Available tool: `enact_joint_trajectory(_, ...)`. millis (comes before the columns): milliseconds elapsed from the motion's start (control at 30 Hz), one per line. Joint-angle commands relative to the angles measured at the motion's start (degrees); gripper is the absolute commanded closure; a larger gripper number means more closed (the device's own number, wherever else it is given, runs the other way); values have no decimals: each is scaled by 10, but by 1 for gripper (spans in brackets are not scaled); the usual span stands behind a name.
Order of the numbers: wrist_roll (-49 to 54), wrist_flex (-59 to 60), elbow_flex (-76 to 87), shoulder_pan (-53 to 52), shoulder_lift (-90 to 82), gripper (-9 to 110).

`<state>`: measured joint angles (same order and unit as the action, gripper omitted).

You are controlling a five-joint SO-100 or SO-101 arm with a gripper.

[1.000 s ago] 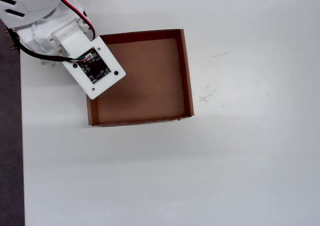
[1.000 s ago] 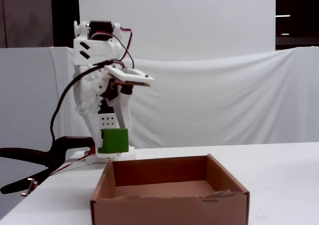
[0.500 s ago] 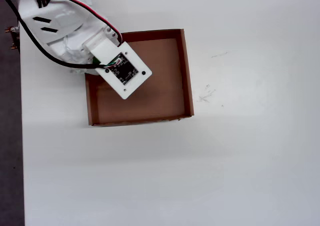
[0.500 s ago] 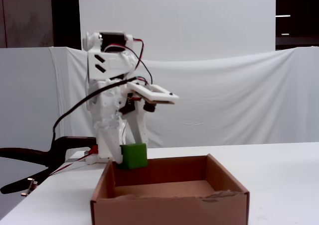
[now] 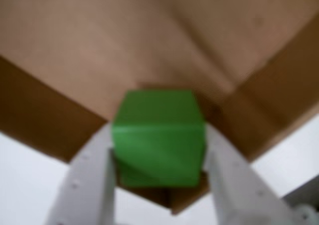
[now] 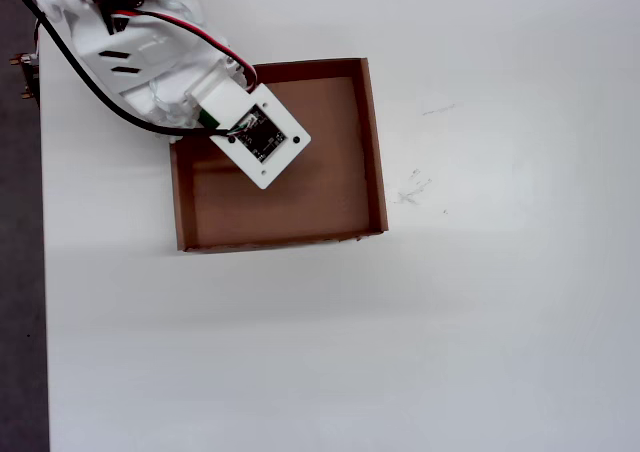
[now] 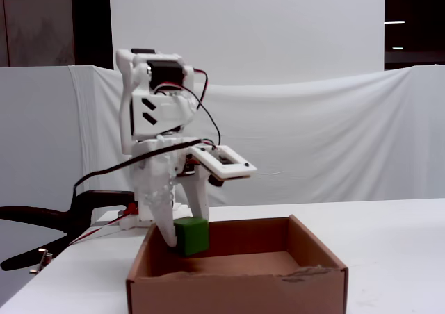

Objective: Grasp a green cube and put it in a box.

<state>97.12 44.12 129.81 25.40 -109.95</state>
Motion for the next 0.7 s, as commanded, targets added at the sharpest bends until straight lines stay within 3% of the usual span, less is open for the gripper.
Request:
enact_joint_trajectory(0, 9, -10, -15, 4, 5, 89)
enact_joint_trajectory(667, 9, -37, -35, 14, 60, 89)
